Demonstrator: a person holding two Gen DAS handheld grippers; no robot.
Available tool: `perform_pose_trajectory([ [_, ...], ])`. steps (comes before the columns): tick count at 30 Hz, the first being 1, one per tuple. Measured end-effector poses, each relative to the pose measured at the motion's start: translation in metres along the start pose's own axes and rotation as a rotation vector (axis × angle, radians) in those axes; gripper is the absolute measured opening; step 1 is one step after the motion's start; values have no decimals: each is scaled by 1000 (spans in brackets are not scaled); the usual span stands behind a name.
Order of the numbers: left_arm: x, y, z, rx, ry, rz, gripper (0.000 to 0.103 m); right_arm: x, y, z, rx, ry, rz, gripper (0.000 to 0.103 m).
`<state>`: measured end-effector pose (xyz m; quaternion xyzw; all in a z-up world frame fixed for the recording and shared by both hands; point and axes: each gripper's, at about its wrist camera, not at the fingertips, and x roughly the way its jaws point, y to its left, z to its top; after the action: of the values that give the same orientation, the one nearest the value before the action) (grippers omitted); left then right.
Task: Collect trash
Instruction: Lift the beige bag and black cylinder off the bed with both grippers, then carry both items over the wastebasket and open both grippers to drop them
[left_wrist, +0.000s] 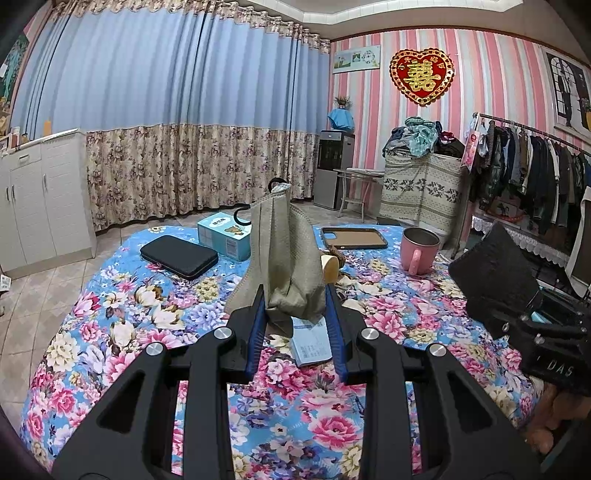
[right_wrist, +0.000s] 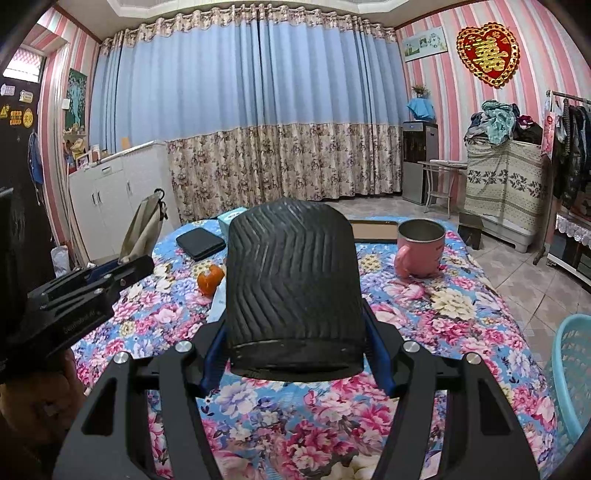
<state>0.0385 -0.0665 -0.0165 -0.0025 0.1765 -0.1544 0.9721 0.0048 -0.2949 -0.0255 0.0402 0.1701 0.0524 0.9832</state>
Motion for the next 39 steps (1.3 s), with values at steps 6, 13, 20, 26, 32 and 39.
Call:
perform_pose_trajectory([
  [6, -1, -14, 6, 2, -12, -15, 29, -11, -16, 8, 19, -37, -24, 62],
  [13, 0, -57, 16, 19, -27, -79, 29, -35, -51, 14, 34, -66, -84, 62],
  [20, 10, -110, 20, 38, -18, -156, 29, -70, -110, 16, 48, -92, -219, 62],
  [26, 16, -169, 28, 70, -19, -253, 29, -107, -167, 8, 97, -104, -334, 62],
  [32, 26, -258, 29, 100, 6, -421, 30, -143, -226, -6, 148, -100, -466, 62],
  [39, 44, -353, 4, 165, 118, -600, 31, -169, -283, -21, 187, -56, -591, 62],
])
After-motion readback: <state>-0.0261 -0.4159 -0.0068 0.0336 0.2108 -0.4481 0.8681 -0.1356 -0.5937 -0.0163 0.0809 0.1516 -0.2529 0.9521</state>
